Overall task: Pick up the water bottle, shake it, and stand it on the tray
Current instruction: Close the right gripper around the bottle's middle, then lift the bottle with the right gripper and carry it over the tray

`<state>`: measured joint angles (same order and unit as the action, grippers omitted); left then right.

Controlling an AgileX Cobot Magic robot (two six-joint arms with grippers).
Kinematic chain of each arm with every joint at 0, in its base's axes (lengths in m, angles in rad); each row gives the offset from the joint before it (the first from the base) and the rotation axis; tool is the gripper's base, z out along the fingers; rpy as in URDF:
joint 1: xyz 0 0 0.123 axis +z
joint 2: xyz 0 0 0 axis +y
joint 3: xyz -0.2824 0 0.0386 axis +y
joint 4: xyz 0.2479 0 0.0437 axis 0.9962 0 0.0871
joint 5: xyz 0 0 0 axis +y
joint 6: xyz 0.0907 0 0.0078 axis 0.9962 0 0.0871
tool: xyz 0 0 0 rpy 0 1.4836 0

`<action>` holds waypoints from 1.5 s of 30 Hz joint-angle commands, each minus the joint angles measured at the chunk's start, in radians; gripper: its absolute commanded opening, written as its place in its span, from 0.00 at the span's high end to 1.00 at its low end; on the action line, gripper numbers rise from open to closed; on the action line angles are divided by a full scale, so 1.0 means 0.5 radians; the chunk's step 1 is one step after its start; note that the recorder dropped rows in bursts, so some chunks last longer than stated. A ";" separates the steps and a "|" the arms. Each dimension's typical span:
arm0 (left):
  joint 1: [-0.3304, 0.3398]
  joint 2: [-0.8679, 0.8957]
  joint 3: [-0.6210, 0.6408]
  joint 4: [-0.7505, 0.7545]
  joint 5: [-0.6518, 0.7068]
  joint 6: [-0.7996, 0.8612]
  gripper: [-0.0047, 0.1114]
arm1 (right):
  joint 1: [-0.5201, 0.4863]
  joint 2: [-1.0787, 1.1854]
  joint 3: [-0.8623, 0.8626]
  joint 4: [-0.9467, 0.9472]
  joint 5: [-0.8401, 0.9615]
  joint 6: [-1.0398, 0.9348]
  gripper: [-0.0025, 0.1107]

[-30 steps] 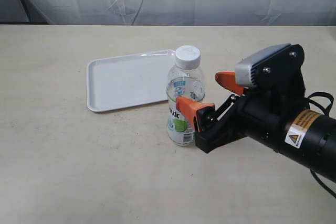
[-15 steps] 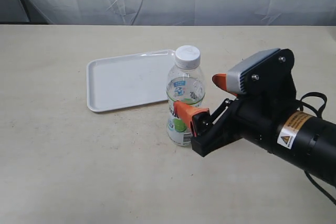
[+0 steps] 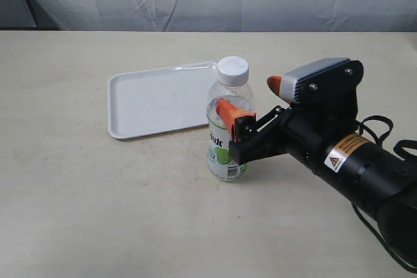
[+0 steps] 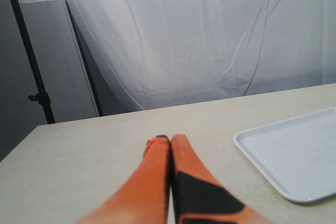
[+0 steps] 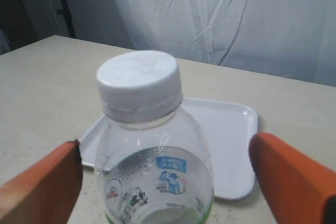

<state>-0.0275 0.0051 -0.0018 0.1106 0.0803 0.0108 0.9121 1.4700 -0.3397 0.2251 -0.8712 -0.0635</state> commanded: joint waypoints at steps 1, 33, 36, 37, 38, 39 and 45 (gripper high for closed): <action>-0.011 -0.010 0.004 0.007 -0.011 -0.008 0.96 | 0.005 0.121 -0.011 -0.035 -0.205 0.066 0.23; -0.011 -0.010 0.004 0.007 -0.011 -0.008 0.96 | 0.005 0.816 -0.256 -0.168 -0.475 0.247 0.23; -0.011 -0.010 0.004 0.007 -0.011 -0.008 0.96 | 0.005 0.845 -0.288 -0.164 -0.460 0.247 0.23; -0.011 -0.010 0.004 0.007 -0.011 -0.008 0.96 | 0.005 0.852 -0.292 -0.164 -0.453 0.247 0.23; -0.011 -0.010 0.004 0.007 -0.011 -0.008 0.96 | 0.005 0.850 -0.297 -0.164 -0.448 0.247 0.24; -0.011 -0.010 0.004 0.007 -0.011 -0.008 0.96 | 0.005 0.850 -0.297 -0.164 -0.448 0.247 0.25; -0.011 -0.010 0.004 0.007 -0.011 -0.008 0.96 | 0.005 0.850 -0.309 -0.110 -0.382 0.247 0.52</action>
<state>-0.0275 0.0051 -0.0018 0.1106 0.0803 0.0108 0.9121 1.8911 -0.4904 0.1611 -1.0744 0.0640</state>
